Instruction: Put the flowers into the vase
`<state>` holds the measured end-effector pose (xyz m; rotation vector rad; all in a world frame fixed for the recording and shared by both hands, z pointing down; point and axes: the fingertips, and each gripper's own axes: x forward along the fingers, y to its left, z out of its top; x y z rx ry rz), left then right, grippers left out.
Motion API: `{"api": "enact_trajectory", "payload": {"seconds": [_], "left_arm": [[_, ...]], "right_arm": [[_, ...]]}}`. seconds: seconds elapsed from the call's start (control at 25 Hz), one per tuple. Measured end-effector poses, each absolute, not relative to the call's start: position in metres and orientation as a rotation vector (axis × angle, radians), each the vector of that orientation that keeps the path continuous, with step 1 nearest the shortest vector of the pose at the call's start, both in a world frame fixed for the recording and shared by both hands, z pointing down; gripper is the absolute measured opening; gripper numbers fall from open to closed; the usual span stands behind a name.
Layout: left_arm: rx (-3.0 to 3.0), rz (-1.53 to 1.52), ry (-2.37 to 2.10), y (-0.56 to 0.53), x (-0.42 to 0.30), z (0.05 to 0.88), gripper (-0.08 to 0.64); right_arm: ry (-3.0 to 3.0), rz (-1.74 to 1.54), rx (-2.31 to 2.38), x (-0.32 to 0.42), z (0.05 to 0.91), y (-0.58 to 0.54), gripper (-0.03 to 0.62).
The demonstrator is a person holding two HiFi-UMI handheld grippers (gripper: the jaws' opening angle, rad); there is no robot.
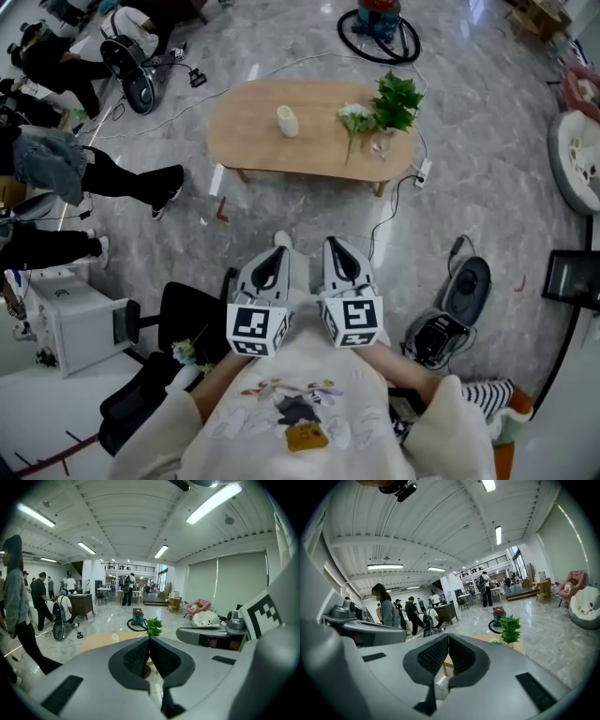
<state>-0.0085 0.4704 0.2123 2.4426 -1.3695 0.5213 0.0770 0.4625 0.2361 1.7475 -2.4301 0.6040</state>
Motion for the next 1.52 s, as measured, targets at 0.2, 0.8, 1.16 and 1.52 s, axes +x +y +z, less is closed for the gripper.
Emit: {"api": "enact_trajectory", "payload": {"seconds": [0.2,0.8,1.16,1.52], "left_arm": [[2.464,0.558,-1.335,0.436,-0.002,0.213,0.008],[2.519,0.484,-1.166,0.22,-0.025,0.202,0.008],[2.542,0.479,-1.049,0.128,-0.052,0.204,0.008],[2.543,0.482,-0.936,0.112,-0.033,0.211,0.008]], "right_arm": [[-2.393,0.63,1.769,0.081,0.241,0.428,0.006],[-2.227,0.579,1.851,0.057,0.238,0.237,0.006],[-2.312,0.485,1.843,0.019,0.22,0.157,0.006],[-2.307,0.528,1.748,0.03,0.23,0.128,0.006]]}}
